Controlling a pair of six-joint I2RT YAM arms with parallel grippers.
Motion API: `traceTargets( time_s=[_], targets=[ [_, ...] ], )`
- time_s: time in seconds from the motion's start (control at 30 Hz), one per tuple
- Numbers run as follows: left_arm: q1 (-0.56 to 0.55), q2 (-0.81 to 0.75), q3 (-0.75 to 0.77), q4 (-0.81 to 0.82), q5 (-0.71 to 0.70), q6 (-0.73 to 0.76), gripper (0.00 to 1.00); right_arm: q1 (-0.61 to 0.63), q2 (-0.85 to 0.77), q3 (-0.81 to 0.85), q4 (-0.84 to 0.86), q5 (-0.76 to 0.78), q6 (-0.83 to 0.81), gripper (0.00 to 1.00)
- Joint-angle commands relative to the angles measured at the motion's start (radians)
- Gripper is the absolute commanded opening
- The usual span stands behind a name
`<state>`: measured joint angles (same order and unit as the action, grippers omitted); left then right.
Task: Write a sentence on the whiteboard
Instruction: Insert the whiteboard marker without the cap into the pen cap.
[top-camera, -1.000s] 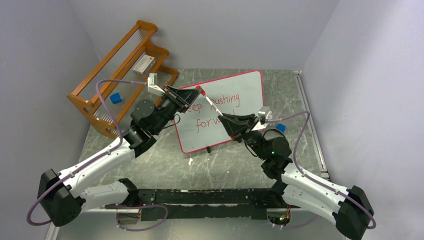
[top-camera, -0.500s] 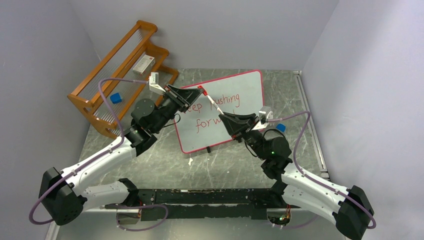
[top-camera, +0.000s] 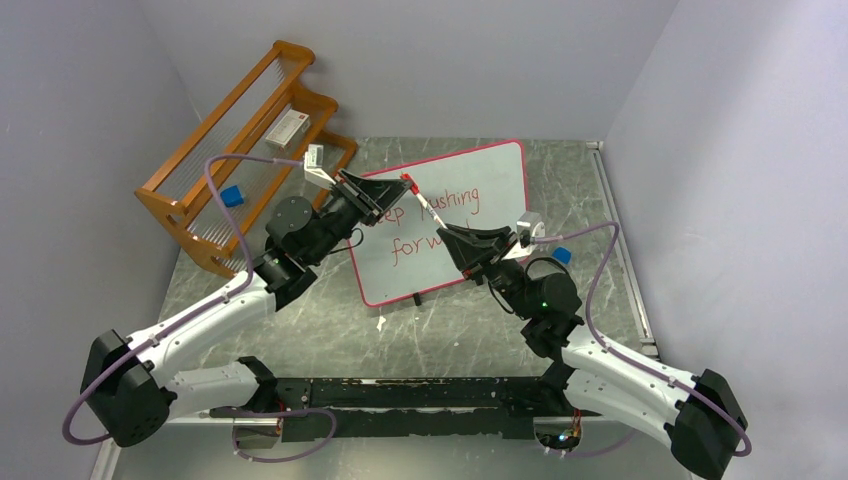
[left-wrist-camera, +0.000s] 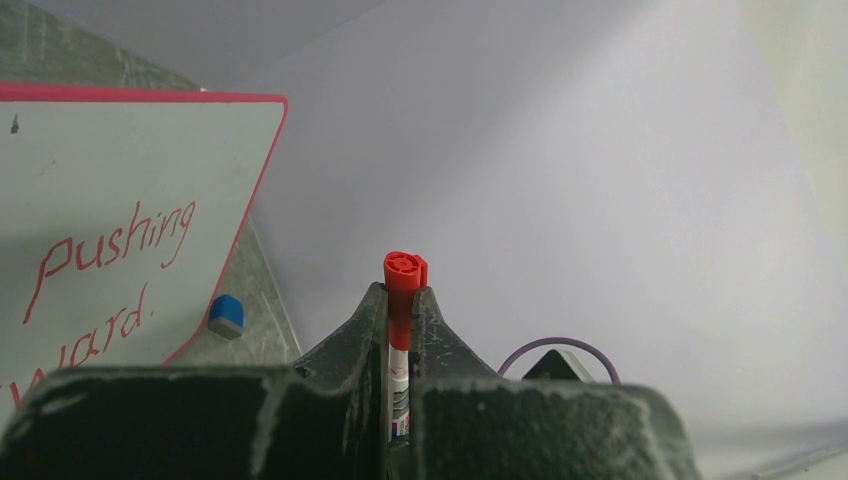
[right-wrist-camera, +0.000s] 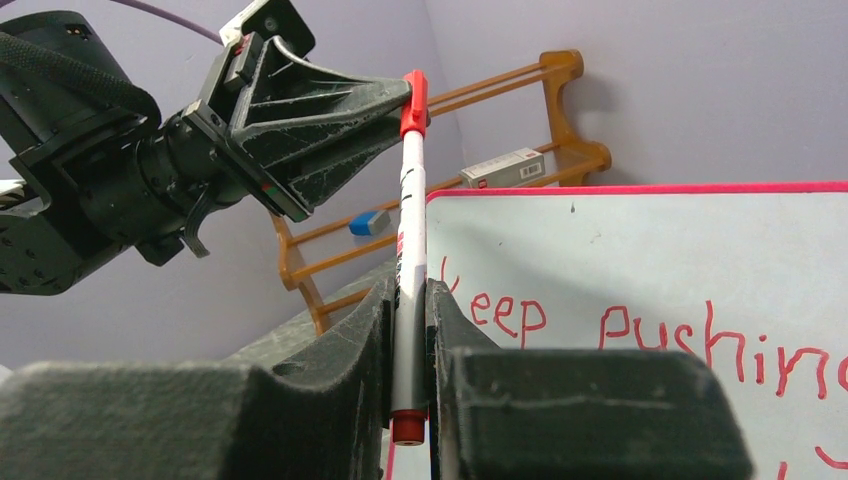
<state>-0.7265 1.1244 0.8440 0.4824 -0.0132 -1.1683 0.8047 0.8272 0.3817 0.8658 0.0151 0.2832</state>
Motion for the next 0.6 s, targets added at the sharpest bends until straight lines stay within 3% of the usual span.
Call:
traceTargets(
  time_s=[0.0, 0.57],
  targets=[
    [0.009, 0.010, -0.002, 0.039, 0.060, -0.003, 0.05, 0.005, 0.002, 0.014, 0.063, 0.013, -0.016, 0.00],
    [0.009, 0.018, 0.022, 0.017, 0.247, 0.104, 0.05, 0.005, 0.074, -0.008, 0.283, 0.013, 0.025, 0.00]
  ],
)
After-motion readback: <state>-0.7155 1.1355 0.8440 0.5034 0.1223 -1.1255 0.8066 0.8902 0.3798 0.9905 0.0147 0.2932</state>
